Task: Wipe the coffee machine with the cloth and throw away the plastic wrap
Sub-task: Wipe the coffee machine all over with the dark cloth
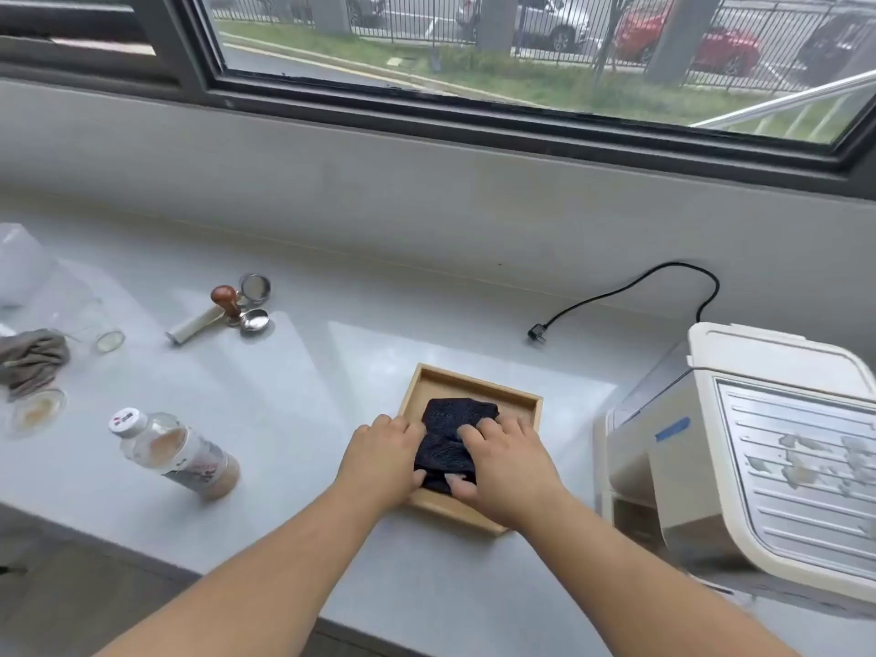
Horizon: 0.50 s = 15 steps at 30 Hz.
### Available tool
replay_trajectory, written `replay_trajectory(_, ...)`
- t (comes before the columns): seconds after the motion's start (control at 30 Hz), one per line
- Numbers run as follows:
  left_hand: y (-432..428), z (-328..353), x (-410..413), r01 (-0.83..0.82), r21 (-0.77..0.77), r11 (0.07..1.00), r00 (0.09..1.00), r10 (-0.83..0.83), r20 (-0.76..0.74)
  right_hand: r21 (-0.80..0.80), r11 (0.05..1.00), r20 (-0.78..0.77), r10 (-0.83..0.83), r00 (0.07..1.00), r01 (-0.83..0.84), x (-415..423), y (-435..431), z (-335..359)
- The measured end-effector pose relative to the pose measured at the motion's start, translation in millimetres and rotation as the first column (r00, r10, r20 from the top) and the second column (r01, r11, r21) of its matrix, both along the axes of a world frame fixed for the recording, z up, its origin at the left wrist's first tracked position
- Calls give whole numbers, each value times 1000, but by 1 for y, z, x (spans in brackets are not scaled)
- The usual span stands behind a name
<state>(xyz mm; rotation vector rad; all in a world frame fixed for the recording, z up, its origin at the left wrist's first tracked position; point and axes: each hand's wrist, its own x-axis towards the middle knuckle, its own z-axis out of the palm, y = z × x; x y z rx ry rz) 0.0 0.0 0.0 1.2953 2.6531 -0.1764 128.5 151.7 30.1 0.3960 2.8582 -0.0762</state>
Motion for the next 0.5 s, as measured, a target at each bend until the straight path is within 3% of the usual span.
replay_trajectory(0.4, 10, -21, -2, 72, -33, 997, 997, -74, -39, -69, 997, 77, 40, 996, -35, -5, -6, -37)
replay_trajectory(0.5, 13, -19, -2, 53, 18, 998, 998, -53, -30, -77, 997, 78, 32, 996, -26, -5, -5, -35)
